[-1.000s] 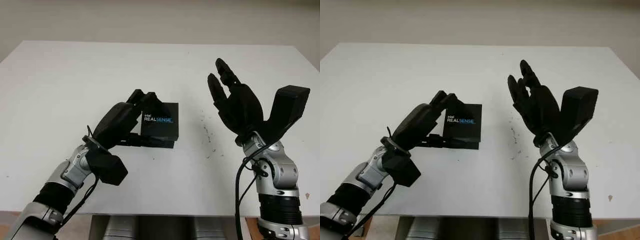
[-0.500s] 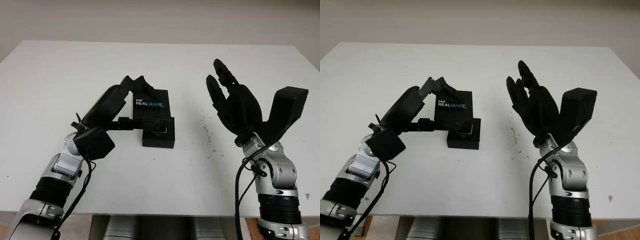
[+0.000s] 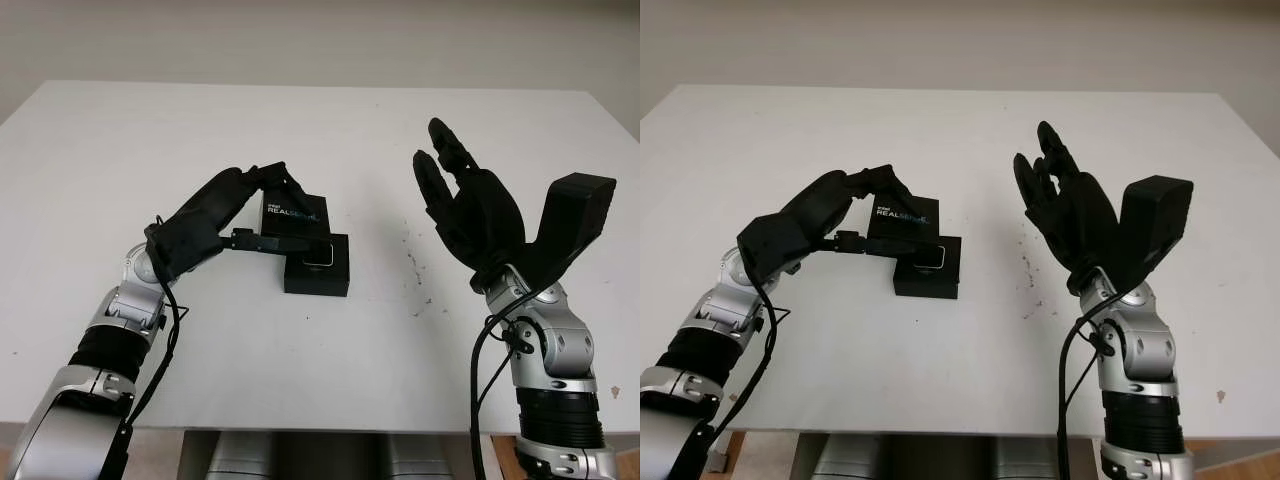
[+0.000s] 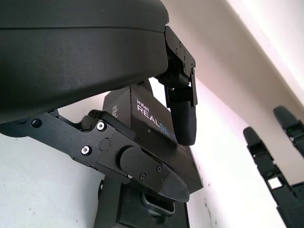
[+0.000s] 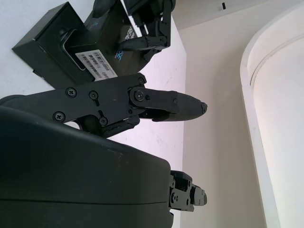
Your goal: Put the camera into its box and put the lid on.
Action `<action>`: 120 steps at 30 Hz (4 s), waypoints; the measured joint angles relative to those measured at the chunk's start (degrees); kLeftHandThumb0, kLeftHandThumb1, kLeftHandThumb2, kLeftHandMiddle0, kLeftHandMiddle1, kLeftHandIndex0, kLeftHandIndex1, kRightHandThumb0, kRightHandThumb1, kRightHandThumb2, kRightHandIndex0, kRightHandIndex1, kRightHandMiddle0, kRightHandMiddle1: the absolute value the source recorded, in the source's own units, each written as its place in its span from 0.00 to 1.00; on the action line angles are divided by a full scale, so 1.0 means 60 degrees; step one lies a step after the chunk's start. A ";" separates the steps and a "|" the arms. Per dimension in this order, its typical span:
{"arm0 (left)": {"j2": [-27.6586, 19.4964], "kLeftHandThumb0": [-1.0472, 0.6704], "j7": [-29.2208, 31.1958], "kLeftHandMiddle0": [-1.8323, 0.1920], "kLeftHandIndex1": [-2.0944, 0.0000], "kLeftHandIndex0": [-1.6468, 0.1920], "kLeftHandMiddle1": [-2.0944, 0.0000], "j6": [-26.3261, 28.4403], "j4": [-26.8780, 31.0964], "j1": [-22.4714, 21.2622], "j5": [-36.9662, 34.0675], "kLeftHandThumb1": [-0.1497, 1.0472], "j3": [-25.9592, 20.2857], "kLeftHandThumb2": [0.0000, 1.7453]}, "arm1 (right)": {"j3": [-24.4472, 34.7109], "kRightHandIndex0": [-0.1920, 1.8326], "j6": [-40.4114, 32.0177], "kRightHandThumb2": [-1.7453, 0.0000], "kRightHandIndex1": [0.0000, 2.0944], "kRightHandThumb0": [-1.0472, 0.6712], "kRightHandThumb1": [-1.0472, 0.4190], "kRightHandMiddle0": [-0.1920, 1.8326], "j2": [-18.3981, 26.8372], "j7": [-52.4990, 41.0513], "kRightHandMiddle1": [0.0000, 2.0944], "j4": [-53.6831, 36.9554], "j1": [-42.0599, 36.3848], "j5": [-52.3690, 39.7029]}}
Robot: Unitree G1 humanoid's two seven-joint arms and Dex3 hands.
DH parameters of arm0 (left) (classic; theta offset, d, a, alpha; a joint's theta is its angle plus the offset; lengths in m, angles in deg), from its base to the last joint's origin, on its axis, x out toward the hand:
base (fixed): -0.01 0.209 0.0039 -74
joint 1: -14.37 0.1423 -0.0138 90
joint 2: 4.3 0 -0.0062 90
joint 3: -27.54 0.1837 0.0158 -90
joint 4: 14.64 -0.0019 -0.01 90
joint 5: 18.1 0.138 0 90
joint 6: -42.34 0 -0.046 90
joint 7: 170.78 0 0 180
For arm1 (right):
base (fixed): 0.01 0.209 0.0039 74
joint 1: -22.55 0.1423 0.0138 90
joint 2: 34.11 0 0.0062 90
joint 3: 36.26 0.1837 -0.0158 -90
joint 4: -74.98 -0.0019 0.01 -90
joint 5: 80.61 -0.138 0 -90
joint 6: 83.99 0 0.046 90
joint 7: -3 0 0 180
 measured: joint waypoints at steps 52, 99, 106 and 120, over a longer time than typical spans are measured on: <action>0.0642 0.51 -0.0221 0.73 0.29 0.74 0.26 0.1232 0.2736 0.1566 0.0296 0.92 -0.0087 0.03 | -0.0014 0.00 -0.0058 0.75 0.02 0.33 0.00 0.04 -0.0074 0.0159 0.03 -0.0065 -0.0079 -0.0070; 0.0628 0.51 -0.0413 0.71 0.31 0.71 0.31 0.1808 0.3893 0.2273 0.0233 0.91 -0.0044 0.03 | -0.0016 0.01 -0.0060 0.77 0.03 0.33 0.00 0.05 -0.0075 0.0264 0.03 -0.0077 -0.0107 -0.0202; 0.0619 0.50 -0.0478 0.71 0.31 0.71 0.31 0.1897 0.3995 0.2321 0.0341 0.91 -0.0050 0.03 | -0.0016 0.01 -0.0060 0.77 0.03 0.33 0.00 0.05 -0.0075 0.0257 0.03 -0.0062 -0.0105 -0.0212; -0.0492 0.21 -0.2267 0.95 0.97 0.85 0.99 0.2794 0.5210 0.1974 0.6532 1.00 0.2023 0.19 | -0.0017 0.00 -0.0094 0.76 0.02 0.33 0.00 0.05 -0.0056 0.0140 0.02 -0.0011 -0.0097 -0.0214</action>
